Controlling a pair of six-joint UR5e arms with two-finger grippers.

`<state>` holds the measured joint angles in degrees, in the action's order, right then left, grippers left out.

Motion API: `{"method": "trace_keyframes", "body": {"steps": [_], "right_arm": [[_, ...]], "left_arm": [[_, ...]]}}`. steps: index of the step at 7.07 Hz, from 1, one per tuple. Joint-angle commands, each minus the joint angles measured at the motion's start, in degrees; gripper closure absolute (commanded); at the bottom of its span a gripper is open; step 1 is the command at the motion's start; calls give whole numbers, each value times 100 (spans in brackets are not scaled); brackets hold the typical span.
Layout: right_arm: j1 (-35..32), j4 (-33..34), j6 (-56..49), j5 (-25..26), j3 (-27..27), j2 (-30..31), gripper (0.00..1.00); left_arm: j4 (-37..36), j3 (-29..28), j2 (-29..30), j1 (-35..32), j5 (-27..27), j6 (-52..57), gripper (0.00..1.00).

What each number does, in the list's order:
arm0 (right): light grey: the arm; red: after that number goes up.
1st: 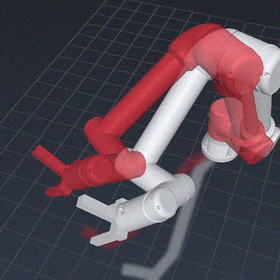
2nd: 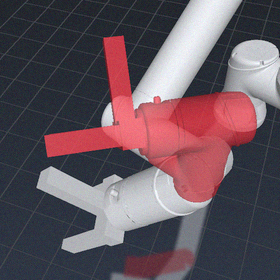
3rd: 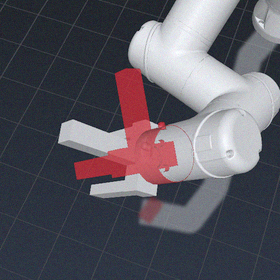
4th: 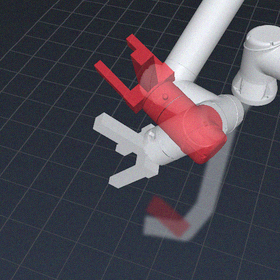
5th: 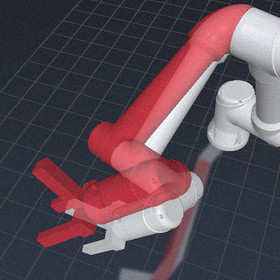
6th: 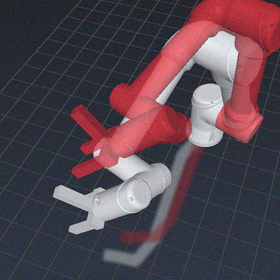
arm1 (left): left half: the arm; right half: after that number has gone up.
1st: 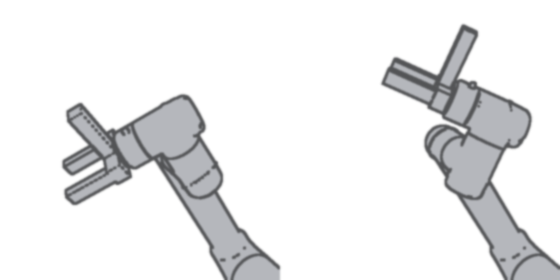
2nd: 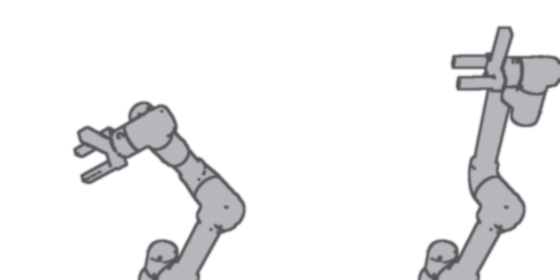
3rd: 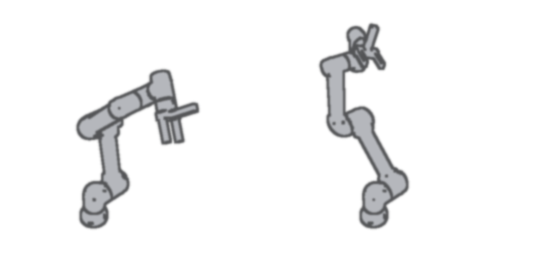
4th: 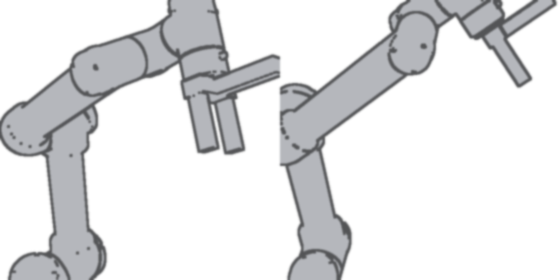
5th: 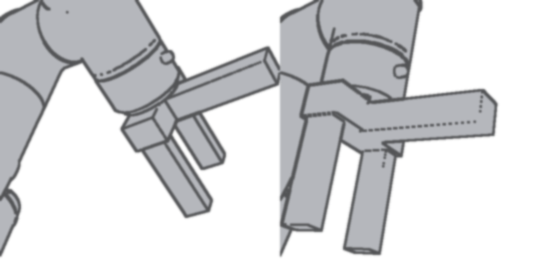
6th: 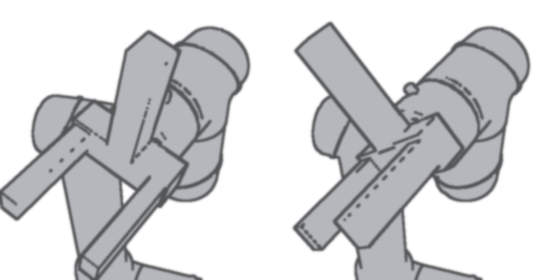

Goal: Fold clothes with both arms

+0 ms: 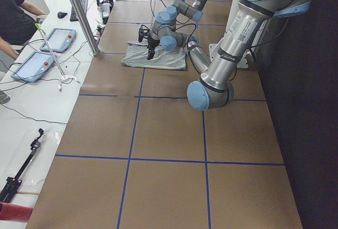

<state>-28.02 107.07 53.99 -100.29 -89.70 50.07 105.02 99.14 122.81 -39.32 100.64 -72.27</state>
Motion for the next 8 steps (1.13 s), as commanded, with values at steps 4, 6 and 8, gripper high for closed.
{"method": "trace_keyframes", "body": {"steps": [4, 6, 8], "right_arm": [[-396, 341, -450, 27, -1199, 979, 0], [-441, 253, -416, 27, -554, 106, 0], [-310, -262, -345, 80, 458, -524, 0]], "left_arm": [[-8, 26, 32, 12, 0, -25, 0], [-8, 35, 15, 12, 0, 2, 0], [-8, 26, -3, 12, 0, 2, 0]]}}
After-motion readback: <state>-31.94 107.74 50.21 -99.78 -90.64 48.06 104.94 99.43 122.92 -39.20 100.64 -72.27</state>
